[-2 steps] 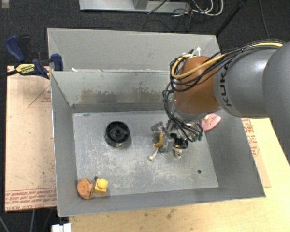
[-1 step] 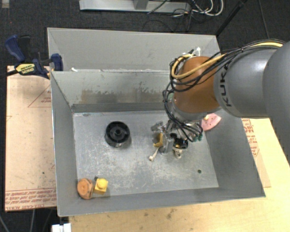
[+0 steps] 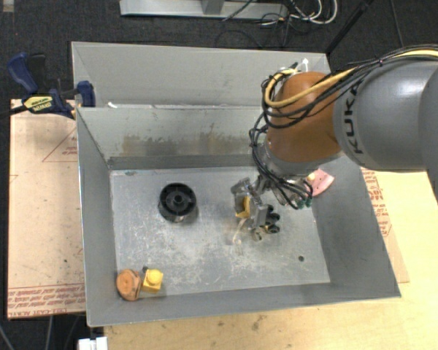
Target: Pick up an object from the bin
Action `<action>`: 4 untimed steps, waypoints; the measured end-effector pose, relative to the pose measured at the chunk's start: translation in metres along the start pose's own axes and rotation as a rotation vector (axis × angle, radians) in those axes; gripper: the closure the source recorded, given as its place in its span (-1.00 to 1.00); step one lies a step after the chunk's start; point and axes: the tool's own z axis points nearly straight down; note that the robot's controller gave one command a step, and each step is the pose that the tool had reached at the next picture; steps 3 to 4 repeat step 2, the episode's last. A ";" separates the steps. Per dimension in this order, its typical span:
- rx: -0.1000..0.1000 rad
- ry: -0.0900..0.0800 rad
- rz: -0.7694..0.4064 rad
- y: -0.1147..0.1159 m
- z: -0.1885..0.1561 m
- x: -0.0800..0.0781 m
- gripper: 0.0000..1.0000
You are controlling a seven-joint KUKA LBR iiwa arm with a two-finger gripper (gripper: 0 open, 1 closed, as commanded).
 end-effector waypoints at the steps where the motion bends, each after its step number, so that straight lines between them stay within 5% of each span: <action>1: 0.006 -0.019 -0.008 -0.007 -0.024 -0.007 1.00; 2: -0.001 0.002 -0.016 0.002 -0.048 -0.006 1.00; 4: -0.001 0.002 -0.016 0.002 -0.048 -0.006 1.00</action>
Offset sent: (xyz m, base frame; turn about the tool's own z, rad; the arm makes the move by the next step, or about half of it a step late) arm 0.0109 0.0244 0.1508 -0.0282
